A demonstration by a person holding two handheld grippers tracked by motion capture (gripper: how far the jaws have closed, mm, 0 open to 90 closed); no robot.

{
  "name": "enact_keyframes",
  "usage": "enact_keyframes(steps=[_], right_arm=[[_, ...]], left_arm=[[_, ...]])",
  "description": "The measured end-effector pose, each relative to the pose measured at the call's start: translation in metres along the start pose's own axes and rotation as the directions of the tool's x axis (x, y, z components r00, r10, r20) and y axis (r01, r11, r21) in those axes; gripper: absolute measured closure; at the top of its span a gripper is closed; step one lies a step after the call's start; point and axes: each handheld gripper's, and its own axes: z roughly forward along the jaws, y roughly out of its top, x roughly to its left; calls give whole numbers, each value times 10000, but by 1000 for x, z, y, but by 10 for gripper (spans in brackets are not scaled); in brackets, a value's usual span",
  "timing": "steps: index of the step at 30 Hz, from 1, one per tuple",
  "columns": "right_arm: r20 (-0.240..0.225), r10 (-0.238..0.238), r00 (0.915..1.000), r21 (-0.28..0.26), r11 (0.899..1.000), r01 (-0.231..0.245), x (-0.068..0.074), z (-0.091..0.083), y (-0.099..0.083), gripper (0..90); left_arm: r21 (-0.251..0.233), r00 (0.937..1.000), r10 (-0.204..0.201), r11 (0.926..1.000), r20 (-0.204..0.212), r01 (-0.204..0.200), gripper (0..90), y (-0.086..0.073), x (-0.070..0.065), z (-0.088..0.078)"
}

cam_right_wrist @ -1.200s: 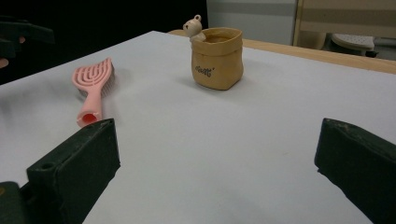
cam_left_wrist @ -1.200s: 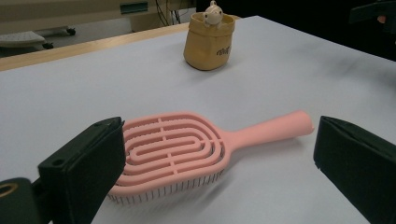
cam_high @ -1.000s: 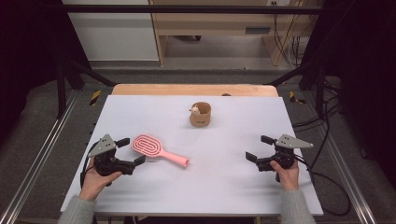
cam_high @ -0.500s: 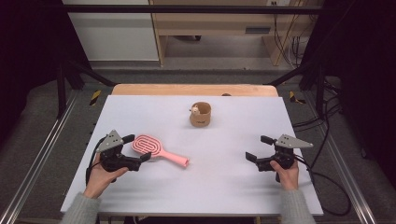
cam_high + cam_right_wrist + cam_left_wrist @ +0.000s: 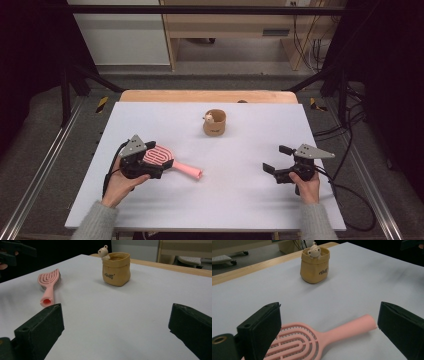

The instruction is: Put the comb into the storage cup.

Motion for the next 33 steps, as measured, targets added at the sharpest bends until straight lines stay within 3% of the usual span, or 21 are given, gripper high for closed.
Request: enact_keyframes(steps=[10, 22, 33], right_arm=[[0, -11, 10000, 3, 10000, 11, 0, 0, 0, 4], [20, -43, 10000, 15, 10000, 43, 0, 0, 0, 4], [9, -33, 10000, 41, 10000, 33, 0, 1, 0, 4]], left_arm=[[226, 10000, -63, 9997, 61, 62, 151, 2, -6, 16], [259, 9998, -192, 9995, -56, 193, 370, 4, -13, 29], [756, 9999, -50, 9971, 97, 43, 565, 3, -20, 42]])
